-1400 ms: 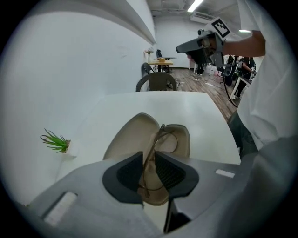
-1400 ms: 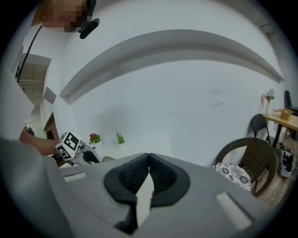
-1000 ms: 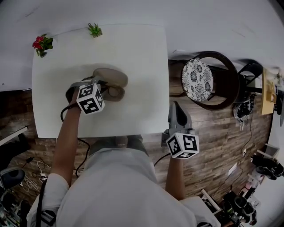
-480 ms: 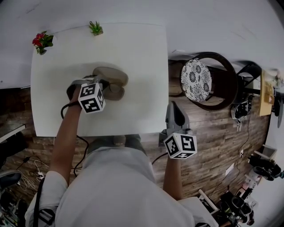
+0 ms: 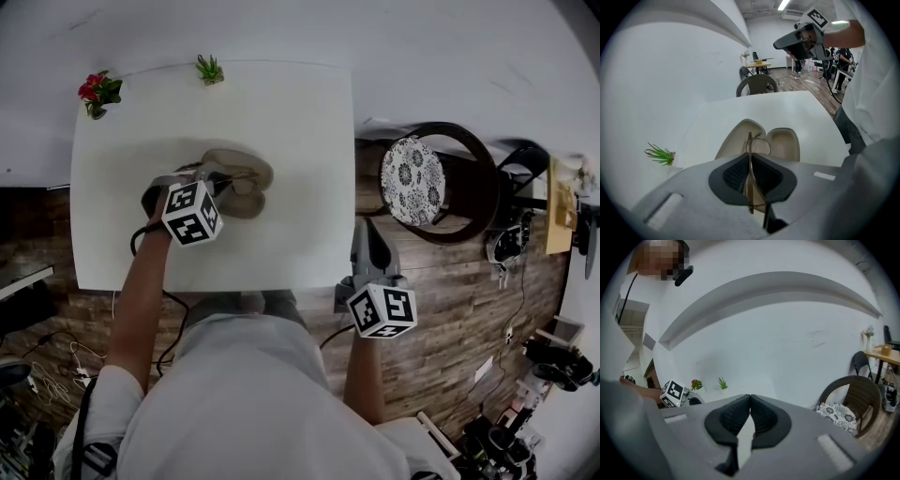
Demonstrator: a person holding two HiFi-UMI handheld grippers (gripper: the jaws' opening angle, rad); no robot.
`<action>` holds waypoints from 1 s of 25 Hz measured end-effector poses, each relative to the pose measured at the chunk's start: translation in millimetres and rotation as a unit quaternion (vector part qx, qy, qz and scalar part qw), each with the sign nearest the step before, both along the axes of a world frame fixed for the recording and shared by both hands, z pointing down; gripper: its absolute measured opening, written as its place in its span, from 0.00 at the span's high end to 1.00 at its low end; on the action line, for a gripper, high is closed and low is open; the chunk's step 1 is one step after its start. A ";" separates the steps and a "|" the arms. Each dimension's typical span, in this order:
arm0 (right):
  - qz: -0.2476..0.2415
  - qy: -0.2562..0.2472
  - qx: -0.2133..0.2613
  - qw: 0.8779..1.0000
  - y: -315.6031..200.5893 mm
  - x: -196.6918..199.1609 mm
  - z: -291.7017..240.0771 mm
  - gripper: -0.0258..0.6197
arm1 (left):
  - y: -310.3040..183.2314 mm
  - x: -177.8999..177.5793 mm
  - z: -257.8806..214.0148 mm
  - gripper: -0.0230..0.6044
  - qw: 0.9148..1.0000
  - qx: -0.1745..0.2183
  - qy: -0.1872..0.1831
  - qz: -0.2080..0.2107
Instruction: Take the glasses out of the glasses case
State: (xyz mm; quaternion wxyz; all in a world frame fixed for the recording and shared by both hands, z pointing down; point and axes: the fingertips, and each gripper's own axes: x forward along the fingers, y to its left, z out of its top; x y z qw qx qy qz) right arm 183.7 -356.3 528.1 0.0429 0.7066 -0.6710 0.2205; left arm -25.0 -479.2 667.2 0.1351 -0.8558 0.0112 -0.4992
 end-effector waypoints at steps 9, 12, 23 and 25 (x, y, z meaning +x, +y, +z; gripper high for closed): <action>-0.017 -0.003 0.021 1.000 -2.4 -6.7 -14.0 0.96 | -3.9 -2.8 -42.2 0.92 0.996 0.019 0.063 -0.060; -0.024 -0.004 0.031 0.999 -3.0 -9.1 -20.0 0.96 | -5.1 -7.3 -57.4 0.92 0.992 0.024 0.090 -0.090; -0.053 -0.009 0.061 0.997 -1.8 -21.9 -41.5 0.96 | -3.7 -28.6 -133.0 0.92 0.954 0.069 0.214 -0.198; -0.058 -0.008 0.068 0.996 -3.3 -24.2 -46.6 0.96 | -4.5 -33.5 -148.5 0.92 0.944 0.082 0.235 -0.216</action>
